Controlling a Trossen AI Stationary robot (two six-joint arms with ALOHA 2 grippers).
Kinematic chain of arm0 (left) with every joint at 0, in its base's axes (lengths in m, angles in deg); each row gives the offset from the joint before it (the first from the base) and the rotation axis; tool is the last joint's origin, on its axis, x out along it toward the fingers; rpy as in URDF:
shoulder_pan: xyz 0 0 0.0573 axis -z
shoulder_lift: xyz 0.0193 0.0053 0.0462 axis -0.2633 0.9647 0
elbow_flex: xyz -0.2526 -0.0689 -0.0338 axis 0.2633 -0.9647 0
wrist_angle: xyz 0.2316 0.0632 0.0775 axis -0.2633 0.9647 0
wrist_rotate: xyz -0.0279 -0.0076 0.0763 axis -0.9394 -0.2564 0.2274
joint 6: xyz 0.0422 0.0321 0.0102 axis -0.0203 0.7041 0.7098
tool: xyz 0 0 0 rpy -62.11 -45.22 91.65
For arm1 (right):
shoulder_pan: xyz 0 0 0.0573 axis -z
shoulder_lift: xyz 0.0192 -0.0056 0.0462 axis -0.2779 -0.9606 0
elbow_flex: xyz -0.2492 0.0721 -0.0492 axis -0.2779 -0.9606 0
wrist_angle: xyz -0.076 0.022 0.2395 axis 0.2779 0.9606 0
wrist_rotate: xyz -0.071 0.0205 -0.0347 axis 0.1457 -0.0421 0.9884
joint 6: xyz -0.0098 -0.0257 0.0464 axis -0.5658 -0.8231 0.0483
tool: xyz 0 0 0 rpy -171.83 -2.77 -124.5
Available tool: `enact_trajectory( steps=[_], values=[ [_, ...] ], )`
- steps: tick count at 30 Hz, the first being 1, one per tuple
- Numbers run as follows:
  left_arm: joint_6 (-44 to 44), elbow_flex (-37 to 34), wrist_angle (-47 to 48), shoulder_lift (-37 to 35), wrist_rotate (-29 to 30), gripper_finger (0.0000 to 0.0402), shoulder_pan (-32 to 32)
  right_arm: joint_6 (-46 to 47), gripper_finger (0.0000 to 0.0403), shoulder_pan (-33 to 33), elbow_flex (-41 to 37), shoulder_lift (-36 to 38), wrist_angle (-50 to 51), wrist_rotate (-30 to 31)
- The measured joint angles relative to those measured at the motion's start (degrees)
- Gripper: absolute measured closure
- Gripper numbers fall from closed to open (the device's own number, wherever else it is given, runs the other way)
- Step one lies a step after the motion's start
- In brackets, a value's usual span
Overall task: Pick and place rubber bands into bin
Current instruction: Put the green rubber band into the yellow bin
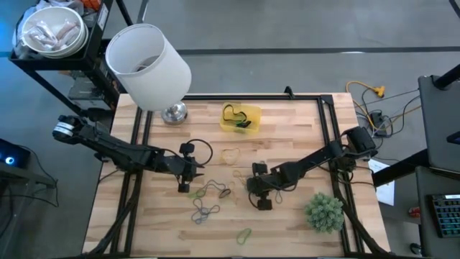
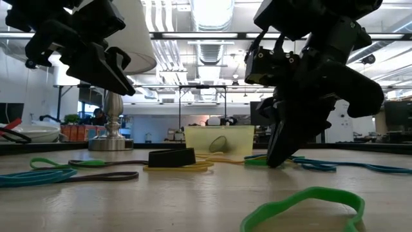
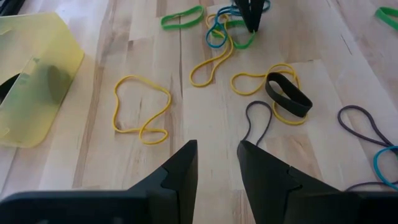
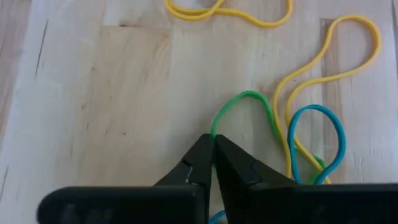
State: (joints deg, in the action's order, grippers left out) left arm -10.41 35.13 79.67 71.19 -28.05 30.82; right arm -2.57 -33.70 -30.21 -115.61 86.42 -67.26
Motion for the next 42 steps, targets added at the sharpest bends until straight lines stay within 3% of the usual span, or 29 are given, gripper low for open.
enact_trajectory(
  steps=[26,30,37,42],
  values=[
    [0.04,-0.02,0.01,0.0,0.02,0.0299,-0.06,-17.86,0.0394,-1.68,11.77,0.15,0.97,0.93],
    [0.07,-0.02,-0.01,0.0,0.02,0.0299,-0.04,-20.86,0.0394,-1.73,14.12,0.17,4.19,7.35],
    [0.07,-0.02,-0.01,0.01,0.02,0.0299,-0.04,-24.46,0.0394,-0.32,18.11,0.2,12.65,25.52],
    [0.07,-0.02,0.0,0.02,0.02,0.0299,-0.04,-28.62,0.0394,3.09,20.3,0.24,12.57,30.52]
  ],
)
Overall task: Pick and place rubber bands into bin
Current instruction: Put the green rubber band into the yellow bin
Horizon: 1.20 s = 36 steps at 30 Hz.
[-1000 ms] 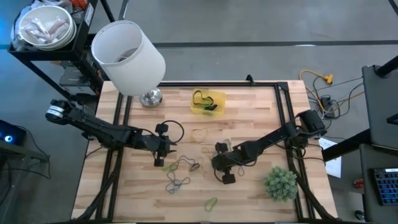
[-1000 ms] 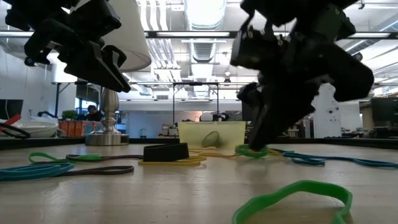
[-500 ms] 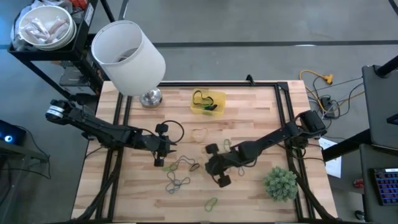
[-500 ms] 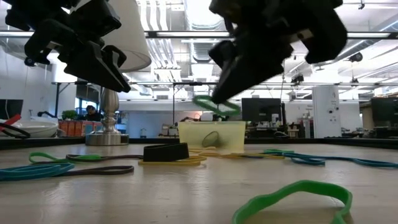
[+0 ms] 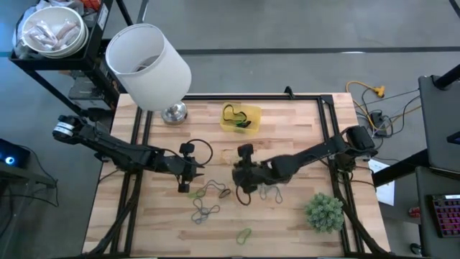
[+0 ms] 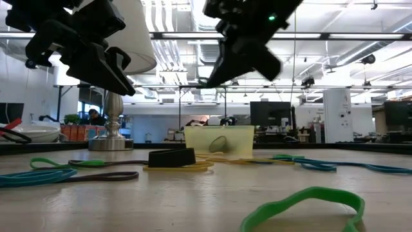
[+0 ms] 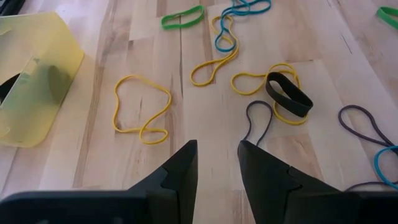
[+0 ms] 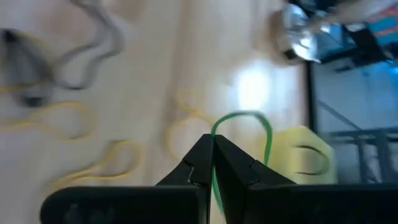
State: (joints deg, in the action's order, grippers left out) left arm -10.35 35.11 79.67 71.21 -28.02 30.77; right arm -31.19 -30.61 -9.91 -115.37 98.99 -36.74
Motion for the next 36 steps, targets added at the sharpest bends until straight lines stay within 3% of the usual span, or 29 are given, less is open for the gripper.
enact_trajectory(
  steps=[12,23,28,36],
  values=[
    [0.0,0.0,0.0,0.0,0.0,0.0299,0.0,-0.71,0.0394,14.82,2.81,0.0,-0.21,-0.96],
    [0.13,-0.01,-0.01,0.0,0.0,0.0299,0.02,1.2,0.0394,29.21,2.19,-0.09,-3.62,-16.38],
    [0.15,0.0,-0.03,0.0,0.0,0.0299,0.04,3.89,0.0394,32.12,2.04,-0.11,-5.01,-21.67],
    [0.2,-0.02,-0.53,0.0,0.0,0.0299,0.02,4.14,0.0394,32.71,1.86,-1.8,-8.14,-23.22]
  ],
)
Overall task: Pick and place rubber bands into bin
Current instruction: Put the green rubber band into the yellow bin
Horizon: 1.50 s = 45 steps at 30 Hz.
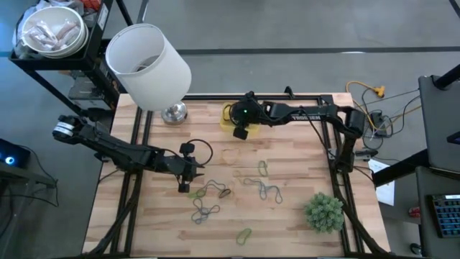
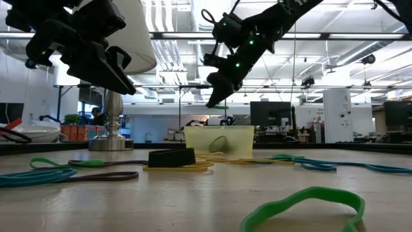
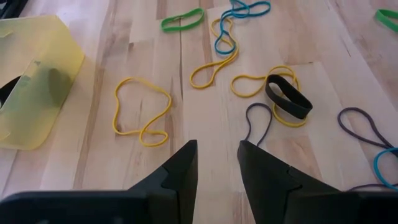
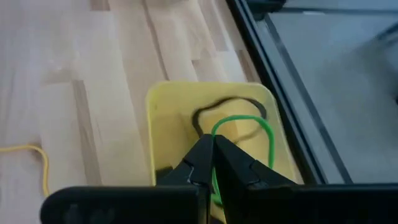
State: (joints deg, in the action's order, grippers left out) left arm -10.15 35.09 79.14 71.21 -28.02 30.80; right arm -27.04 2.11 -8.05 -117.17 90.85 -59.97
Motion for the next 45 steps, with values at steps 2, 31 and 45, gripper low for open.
enact_trajectory(
  steps=[2,31,45],
  values=[
    [-0.01,0.0,-0.02,0.0,0.02,0.0299,0.0,-0.87,0.0394,0.04,-0.04,-0.82,-0.67,-0.17],
    [0.05,0.0,0.07,0.0,0.02,0.0299,-0.02,3.15,0.0302,1.81,0.02,-4.43,-3.32,-0.13],
    [-4.49,-1.7,0.09,0.0,-7.33,0.0299,0.14,3.13,0.0283,-3.25,0.02,1.41,6.91,-9.48]
  ],
)
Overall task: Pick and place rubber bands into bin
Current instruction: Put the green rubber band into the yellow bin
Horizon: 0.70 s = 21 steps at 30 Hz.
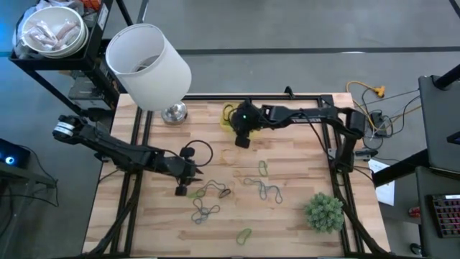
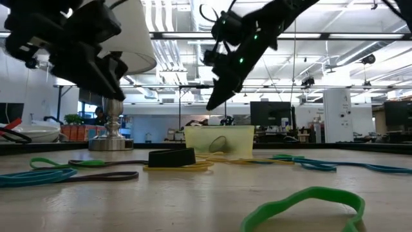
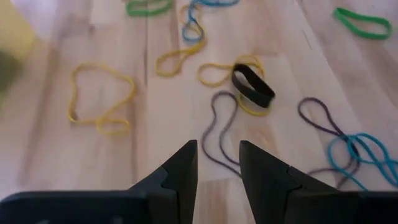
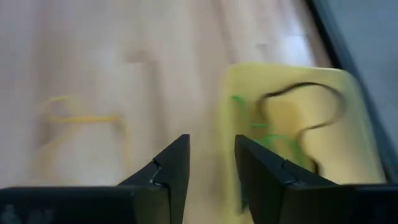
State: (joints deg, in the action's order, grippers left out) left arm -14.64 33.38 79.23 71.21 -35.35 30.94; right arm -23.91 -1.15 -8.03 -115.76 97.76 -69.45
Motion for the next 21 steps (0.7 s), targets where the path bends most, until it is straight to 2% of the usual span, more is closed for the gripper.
enact_trajectory(
  steps=[3,10,21],
  values=[
    [-1.94,-1.57,0.02,0.0,-0.63,0.0299,0.41,-0.04,0.029,-3.13,-0.02,1.58,2.36,-2.39],
    [-9.3,-3.64,0.52,0.0,-3.43,0.0299,1.56,-0.92,0.0302,-10.54,-0.12,2.52,5.88,-2.45],
    [-23.14,-6.21,0.53,0.0,-2.88,0.0299,9.88,-0.18,0.0312,-19.76,-0.15,2.57,6.3,-2.4]
  ],
)
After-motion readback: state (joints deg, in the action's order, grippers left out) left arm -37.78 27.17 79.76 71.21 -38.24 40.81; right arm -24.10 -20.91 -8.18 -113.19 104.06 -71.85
